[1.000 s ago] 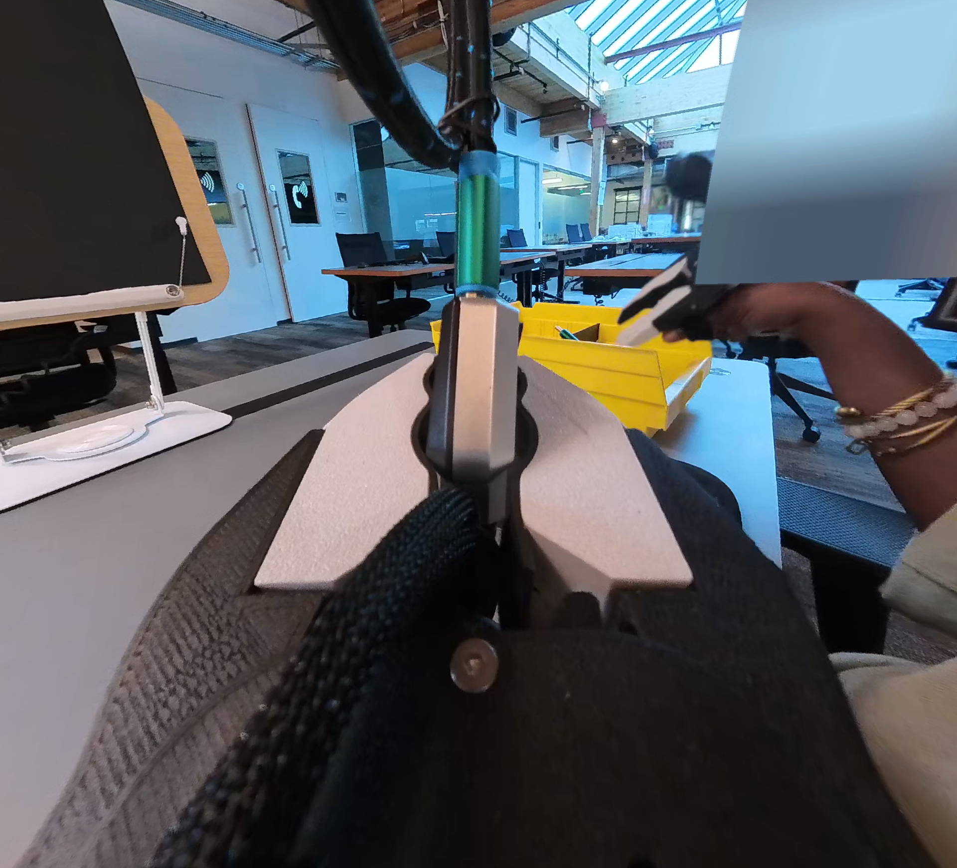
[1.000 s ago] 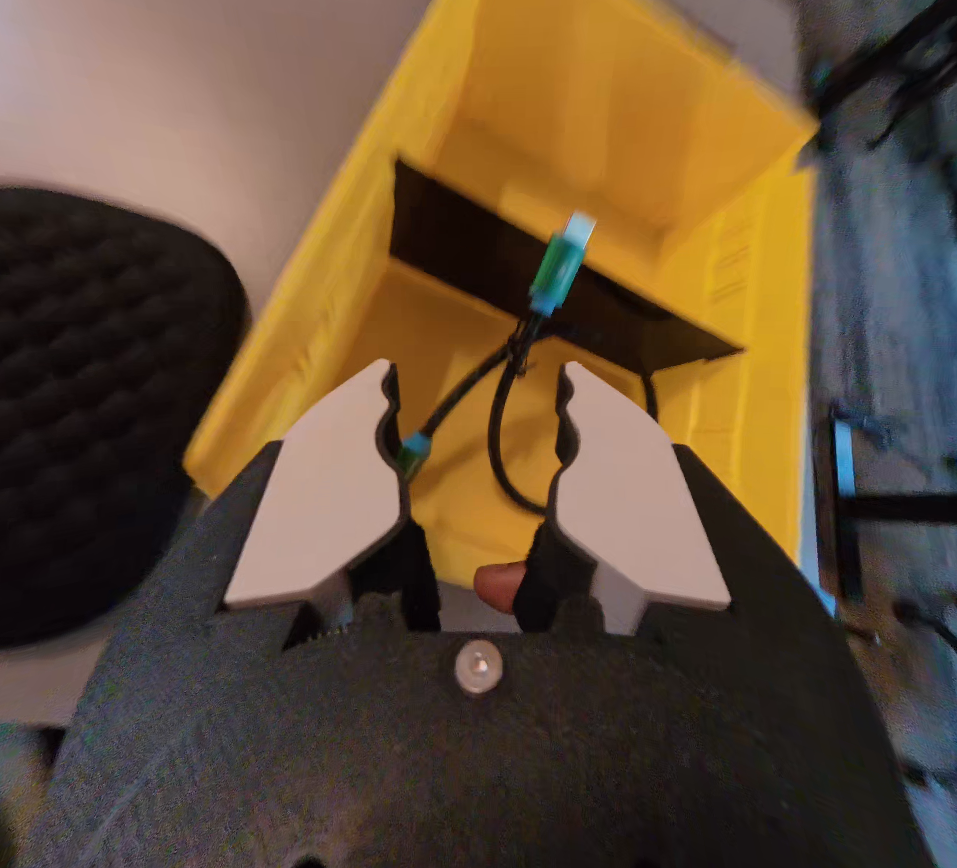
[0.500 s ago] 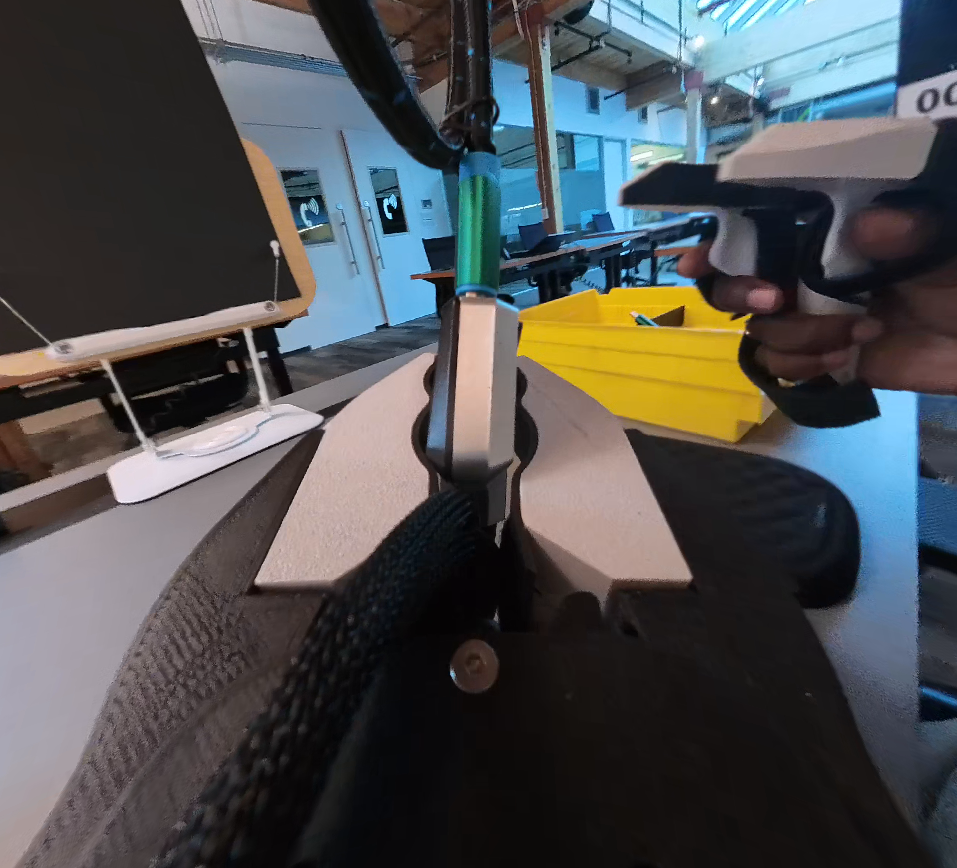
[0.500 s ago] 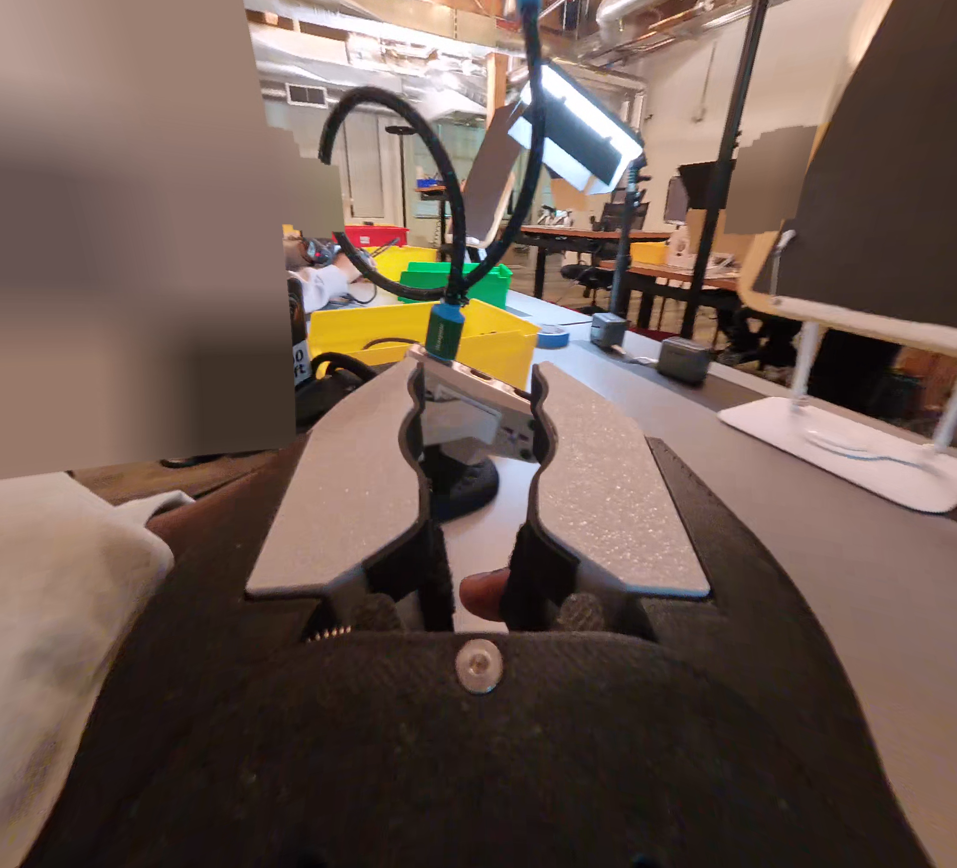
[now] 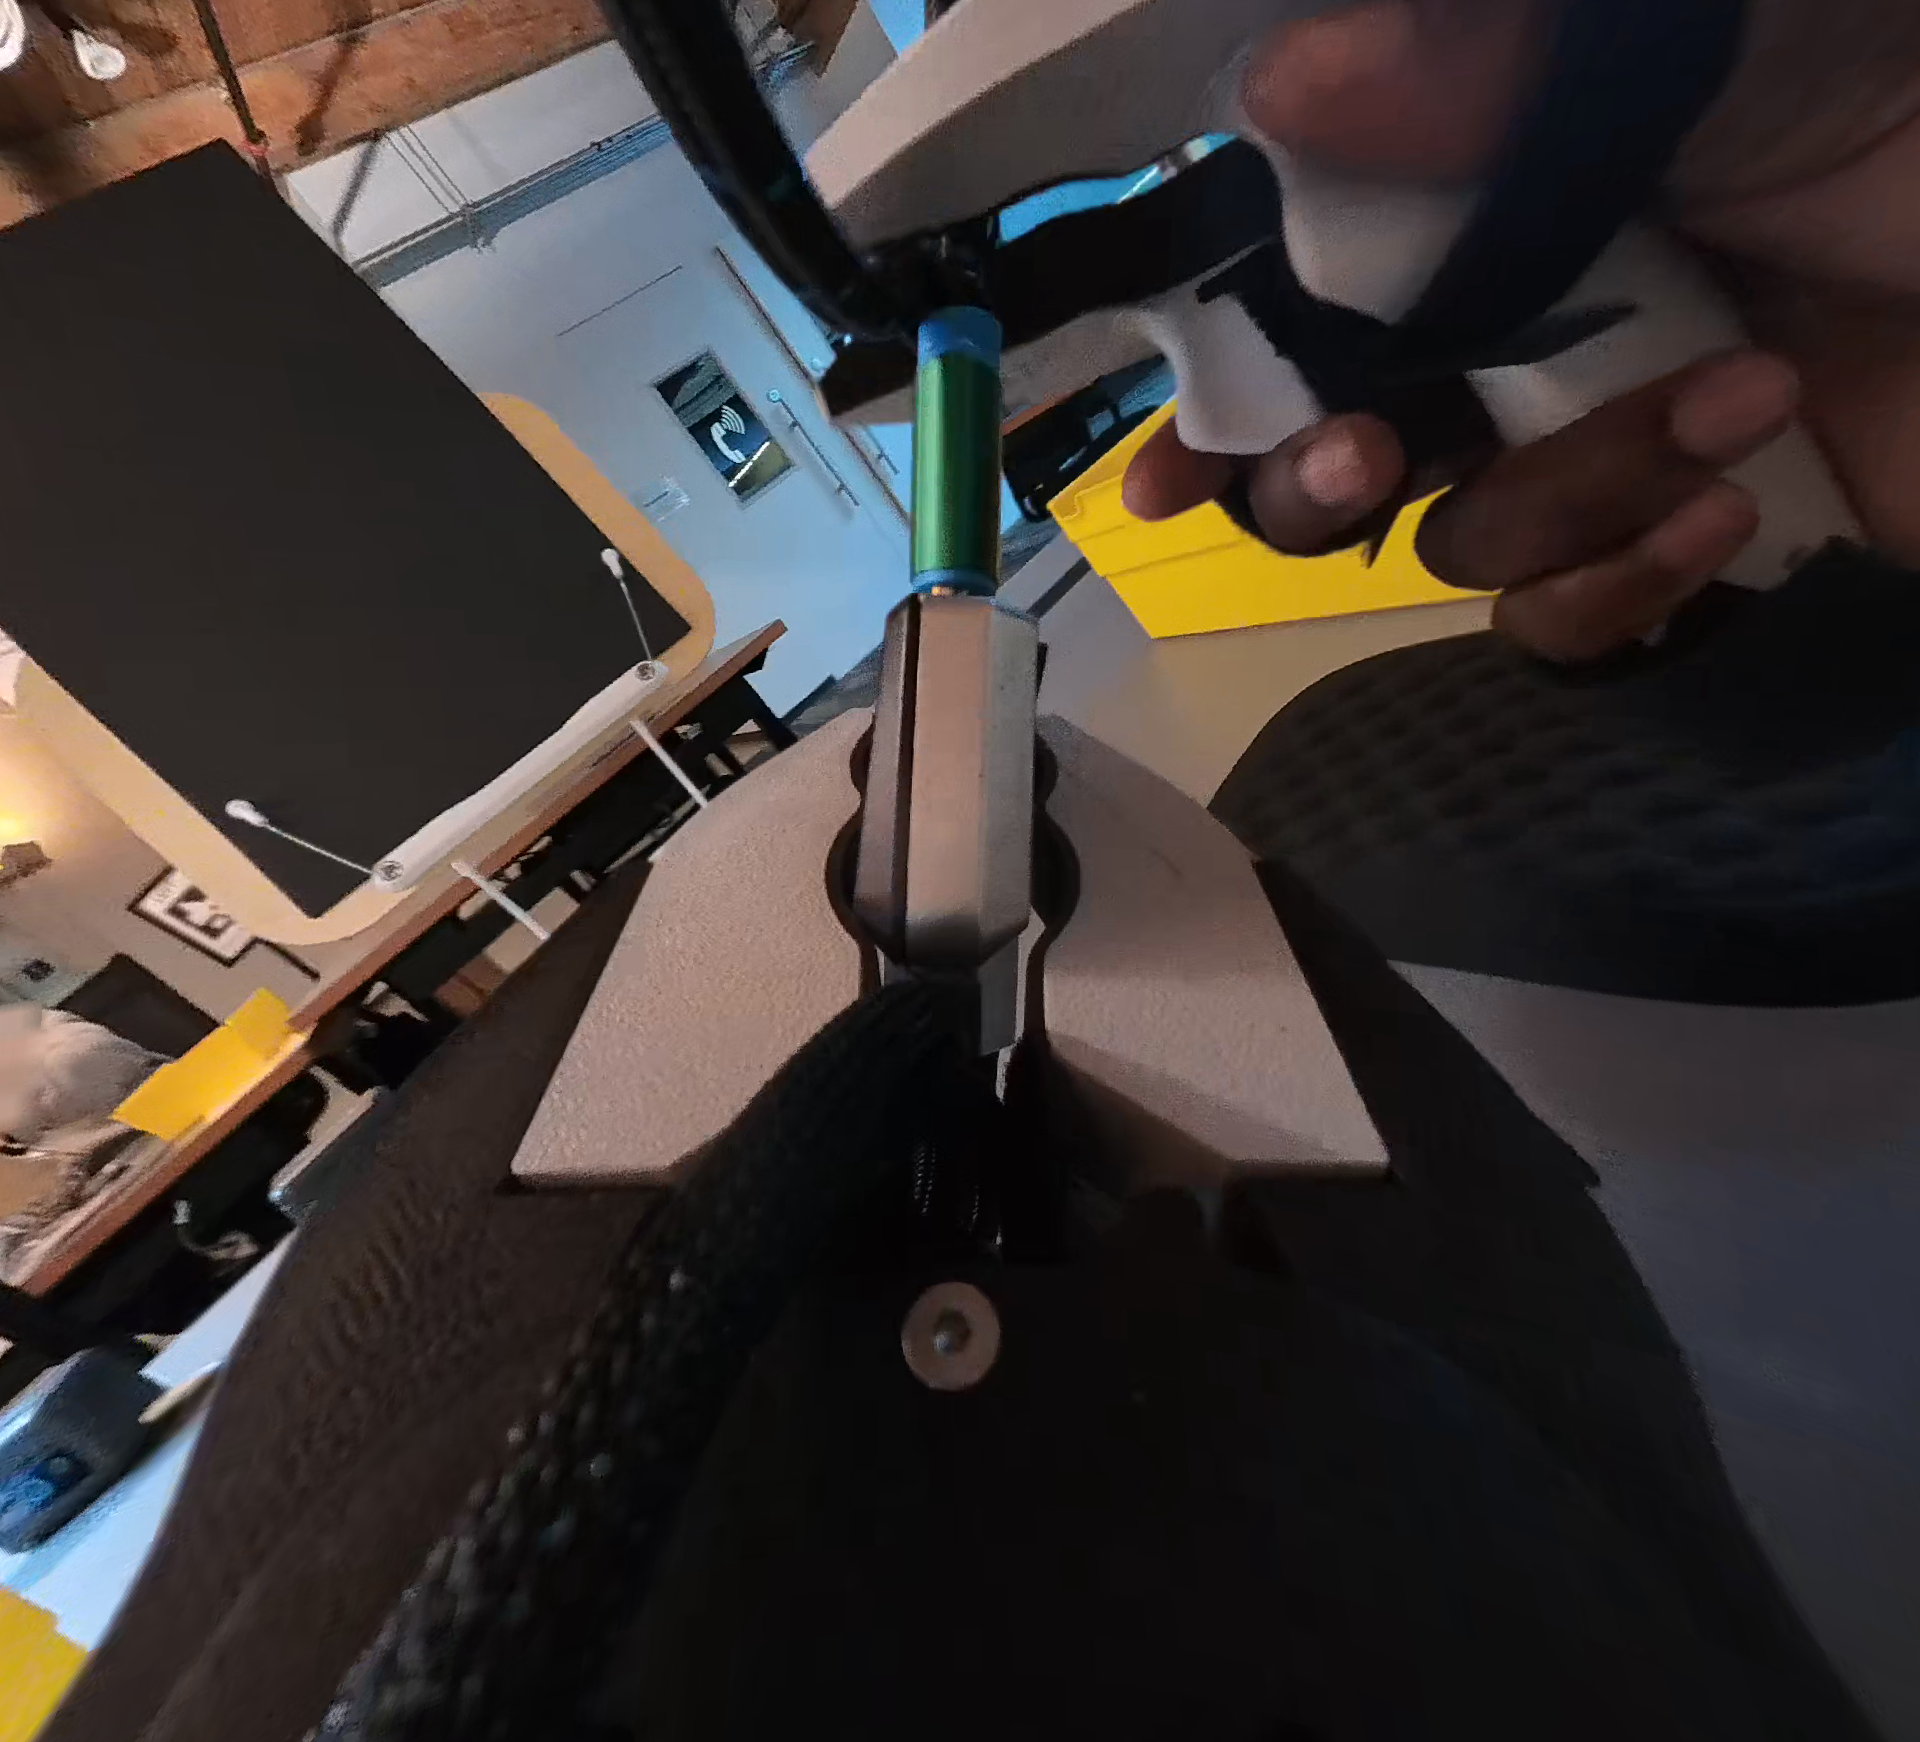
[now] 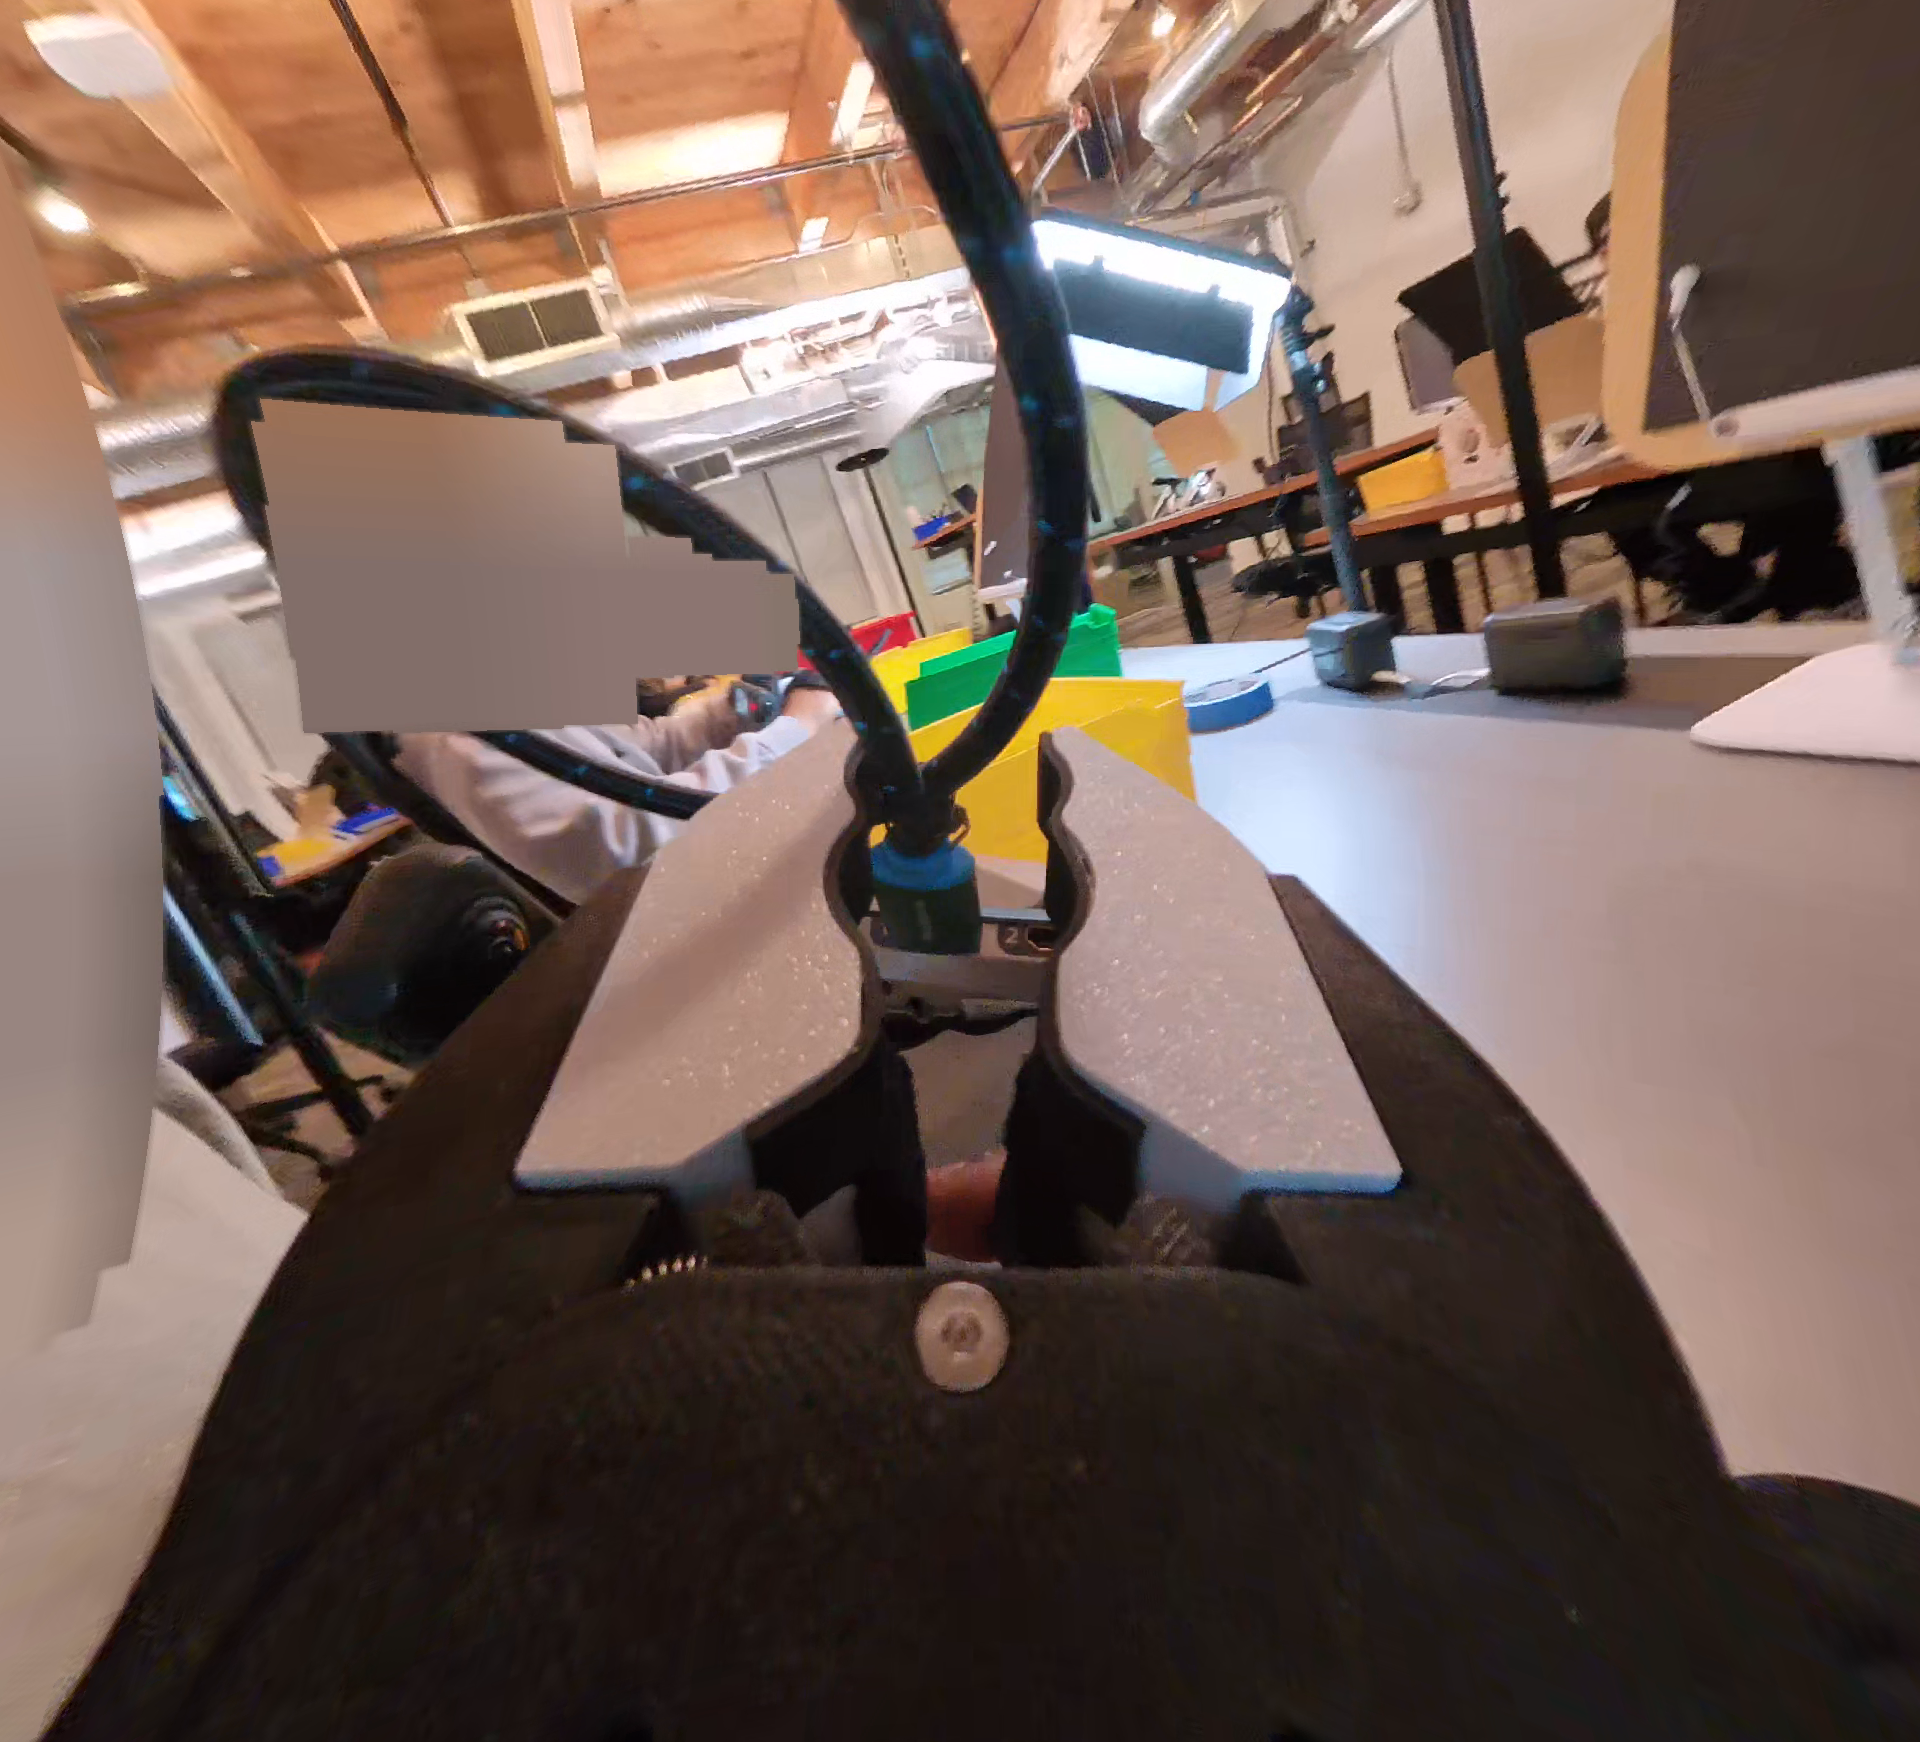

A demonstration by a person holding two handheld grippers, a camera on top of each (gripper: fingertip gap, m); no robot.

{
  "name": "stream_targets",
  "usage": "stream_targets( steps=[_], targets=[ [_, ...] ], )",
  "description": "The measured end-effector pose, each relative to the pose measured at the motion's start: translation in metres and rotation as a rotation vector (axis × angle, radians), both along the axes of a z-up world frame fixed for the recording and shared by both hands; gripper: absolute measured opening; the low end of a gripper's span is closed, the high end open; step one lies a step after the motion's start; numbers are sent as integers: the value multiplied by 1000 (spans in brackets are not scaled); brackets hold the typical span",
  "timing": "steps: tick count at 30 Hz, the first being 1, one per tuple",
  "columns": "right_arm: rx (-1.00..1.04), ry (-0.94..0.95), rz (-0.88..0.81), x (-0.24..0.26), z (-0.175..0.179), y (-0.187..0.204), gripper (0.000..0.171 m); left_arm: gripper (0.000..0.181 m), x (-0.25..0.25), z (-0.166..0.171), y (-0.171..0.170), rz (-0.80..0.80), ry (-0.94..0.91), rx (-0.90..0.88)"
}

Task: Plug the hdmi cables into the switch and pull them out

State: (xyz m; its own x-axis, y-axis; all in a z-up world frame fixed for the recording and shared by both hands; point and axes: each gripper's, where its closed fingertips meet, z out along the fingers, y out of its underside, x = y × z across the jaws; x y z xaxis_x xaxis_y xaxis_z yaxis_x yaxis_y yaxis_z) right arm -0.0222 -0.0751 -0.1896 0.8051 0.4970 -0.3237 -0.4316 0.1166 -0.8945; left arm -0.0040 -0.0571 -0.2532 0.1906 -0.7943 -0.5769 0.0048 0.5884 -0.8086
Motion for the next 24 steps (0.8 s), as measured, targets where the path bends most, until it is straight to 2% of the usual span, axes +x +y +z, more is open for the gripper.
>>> stream_targets(
  steps=[2,4,9,15,19,24],
  targets=[
    [-2,35,47,-3,-2,1,19,24,1,-2,3,43,12,37],
    [8,38,62,-3,-3,-1,16,24,1,-3,3,54,13,69],
    [97,-145,-107,21,6,-15,10,23,3,-3,6,146,49,221],
    [133,-208,2,9,8,-24,10,23,0,-1,-2,65,15,160],
    [216,-204,-33,12,21,-35,10,23,1,6,-19,-8,-1,175],
    [251,-200,-50,12,35,-48,9,24,-1,12,-25,-47,-18,177]
  ],
)
